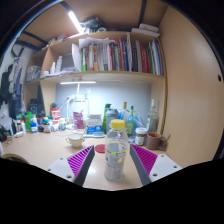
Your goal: Pour water
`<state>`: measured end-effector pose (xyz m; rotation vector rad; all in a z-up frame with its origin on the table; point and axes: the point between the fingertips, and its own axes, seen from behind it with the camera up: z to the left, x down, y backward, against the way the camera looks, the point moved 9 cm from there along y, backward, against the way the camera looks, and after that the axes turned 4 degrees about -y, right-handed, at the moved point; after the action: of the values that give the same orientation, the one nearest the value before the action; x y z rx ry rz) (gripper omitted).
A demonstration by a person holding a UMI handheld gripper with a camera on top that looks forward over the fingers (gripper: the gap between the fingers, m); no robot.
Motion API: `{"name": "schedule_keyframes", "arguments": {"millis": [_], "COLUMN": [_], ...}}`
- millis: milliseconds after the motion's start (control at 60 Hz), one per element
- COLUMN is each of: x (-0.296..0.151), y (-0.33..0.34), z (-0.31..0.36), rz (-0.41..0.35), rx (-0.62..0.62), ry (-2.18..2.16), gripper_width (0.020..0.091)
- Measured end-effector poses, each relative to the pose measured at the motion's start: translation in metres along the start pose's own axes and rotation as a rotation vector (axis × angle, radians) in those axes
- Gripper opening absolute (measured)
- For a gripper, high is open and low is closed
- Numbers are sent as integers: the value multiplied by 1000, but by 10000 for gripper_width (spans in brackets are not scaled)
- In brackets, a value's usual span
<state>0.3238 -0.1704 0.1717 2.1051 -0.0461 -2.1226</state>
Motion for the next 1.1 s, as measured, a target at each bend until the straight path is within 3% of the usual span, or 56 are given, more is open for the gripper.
{"name": "schedule_keyframes", "arguments": {"millis": [133, 300, 467, 533, 567, 767, 850, 983, 1100], "x": [9, 26, 28, 30, 31, 32, 30, 22, -13], "y": [-31, -74, -107, -118, -123, -130, -130, -141, -159], "z": [-11, -8, -7, -7, -10, -9, -8, -3, 0], "rz": [-12, 7, -34, -45, -43, -124, -119, -91, -94], "rx": [66, 39, 44, 43, 55, 104, 119, 81, 93], "ry": [-27, -54, -25, -24, -22, -32, -30, -4, 115], "gripper_width": [805, 804, 803, 777, 653, 580, 531, 524, 523]}}
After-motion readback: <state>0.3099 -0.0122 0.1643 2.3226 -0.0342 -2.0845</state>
